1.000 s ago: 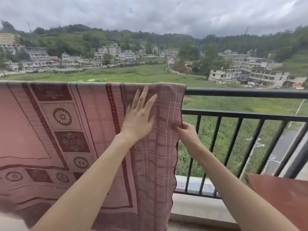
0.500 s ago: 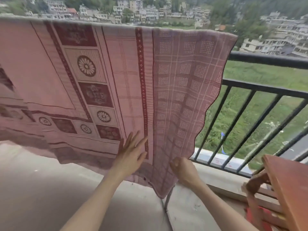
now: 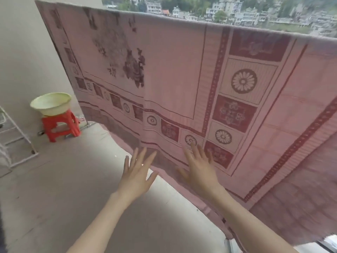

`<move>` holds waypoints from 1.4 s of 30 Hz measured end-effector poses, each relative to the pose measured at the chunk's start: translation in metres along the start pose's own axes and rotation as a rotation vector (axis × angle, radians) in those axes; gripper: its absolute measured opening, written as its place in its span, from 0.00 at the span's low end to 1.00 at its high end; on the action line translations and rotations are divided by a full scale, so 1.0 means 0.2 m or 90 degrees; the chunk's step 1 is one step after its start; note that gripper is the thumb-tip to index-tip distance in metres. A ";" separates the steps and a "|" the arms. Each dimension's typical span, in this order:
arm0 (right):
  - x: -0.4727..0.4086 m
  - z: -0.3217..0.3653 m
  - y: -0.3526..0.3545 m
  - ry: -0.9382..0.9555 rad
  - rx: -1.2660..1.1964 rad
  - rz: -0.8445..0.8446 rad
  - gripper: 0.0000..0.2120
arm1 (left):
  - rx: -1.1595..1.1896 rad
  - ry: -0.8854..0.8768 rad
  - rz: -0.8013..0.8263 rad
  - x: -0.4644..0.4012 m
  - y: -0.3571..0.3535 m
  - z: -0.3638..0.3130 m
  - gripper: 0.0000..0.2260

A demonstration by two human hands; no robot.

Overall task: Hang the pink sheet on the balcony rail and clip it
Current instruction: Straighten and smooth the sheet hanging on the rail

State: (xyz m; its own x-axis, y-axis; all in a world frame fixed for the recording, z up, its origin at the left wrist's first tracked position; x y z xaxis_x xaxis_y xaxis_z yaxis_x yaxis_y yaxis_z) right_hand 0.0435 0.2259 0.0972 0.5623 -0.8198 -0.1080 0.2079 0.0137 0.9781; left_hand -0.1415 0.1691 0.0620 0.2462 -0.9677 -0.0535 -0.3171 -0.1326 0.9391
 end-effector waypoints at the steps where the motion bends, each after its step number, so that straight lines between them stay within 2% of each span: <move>1: -0.11 0.10 -0.01 0.022 -0.003 -0.014 0.33 | -0.023 -0.003 -0.010 -0.06 0.07 0.10 0.30; 5: -0.51 0.46 -0.04 0.070 -0.033 -0.055 0.33 | -0.047 0.008 -0.053 -0.28 0.32 0.45 0.26; 7: -0.65 0.60 -0.04 0.095 -0.036 -0.056 0.33 | -0.041 0.026 -0.072 -0.33 0.39 0.60 0.28; 11: -0.94 0.80 -0.05 0.133 -0.045 -0.053 0.33 | -0.025 0.064 -0.036 -0.46 0.45 0.88 0.34; 15: -1.30 0.95 -0.02 0.167 -0.034 -0.066 0.31 | -0.007 0.079 -0.062 -0.72 0.62 1.10 0.25; 17: -1.52 1.02 0.00 0.179 -0.028 -0.081 0.31 | -0.002 0.069 -0.090 -0.88 0.73 1.20 0.25; 22: -2.08 1.16 0.06 0.206 0.013 -0.156 0.31 | -0.006 0.045 -0.132 -1.31 0.94 1.45 0.24; 27: -2.54 1.21 0.33 0.190 0.064 -0.307 0.27 | -0.016 -0.025 -0.125 -1.76 1.15 1.55 0.23; 31: -2.83 1.15 0.59 0.128 0.149 -0.412 0.23 | 0.002 -0.104 -0.147 -2.12 1.32 1.54 0.23; 36: -3.01 0.94 0.75 -0.059 0.220 -0.435 0.23 | 0.009 -0.243 -0.149 -2.52 1.44 1.40 0.22; 42: -2.91 0.70 0.81 -0.285 0.281 -0.450 0.25 | -0.031 -0.470 -0.185 -2.81 1.56 1.00 0.23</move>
State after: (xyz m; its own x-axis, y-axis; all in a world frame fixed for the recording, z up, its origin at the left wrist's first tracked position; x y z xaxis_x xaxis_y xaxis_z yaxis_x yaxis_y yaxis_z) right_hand -0.3617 0.6251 0.3436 0.0427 -0.7002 -0.7127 0.0095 -0.7130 0.7011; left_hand -0.5607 0.6284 0.3166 -0.3626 -0.7901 -0.4943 -0.2891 -0.4089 0.8656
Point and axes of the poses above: each hand's wrist, its own x-axis away from the middle knuckle, its own y-axis out of the back of the hand, z = x × y, the point moved 2 cm from there along -x, towards the middle knuckle, and after that the axes turned 9 degrees about y, right-handed, at the moved point
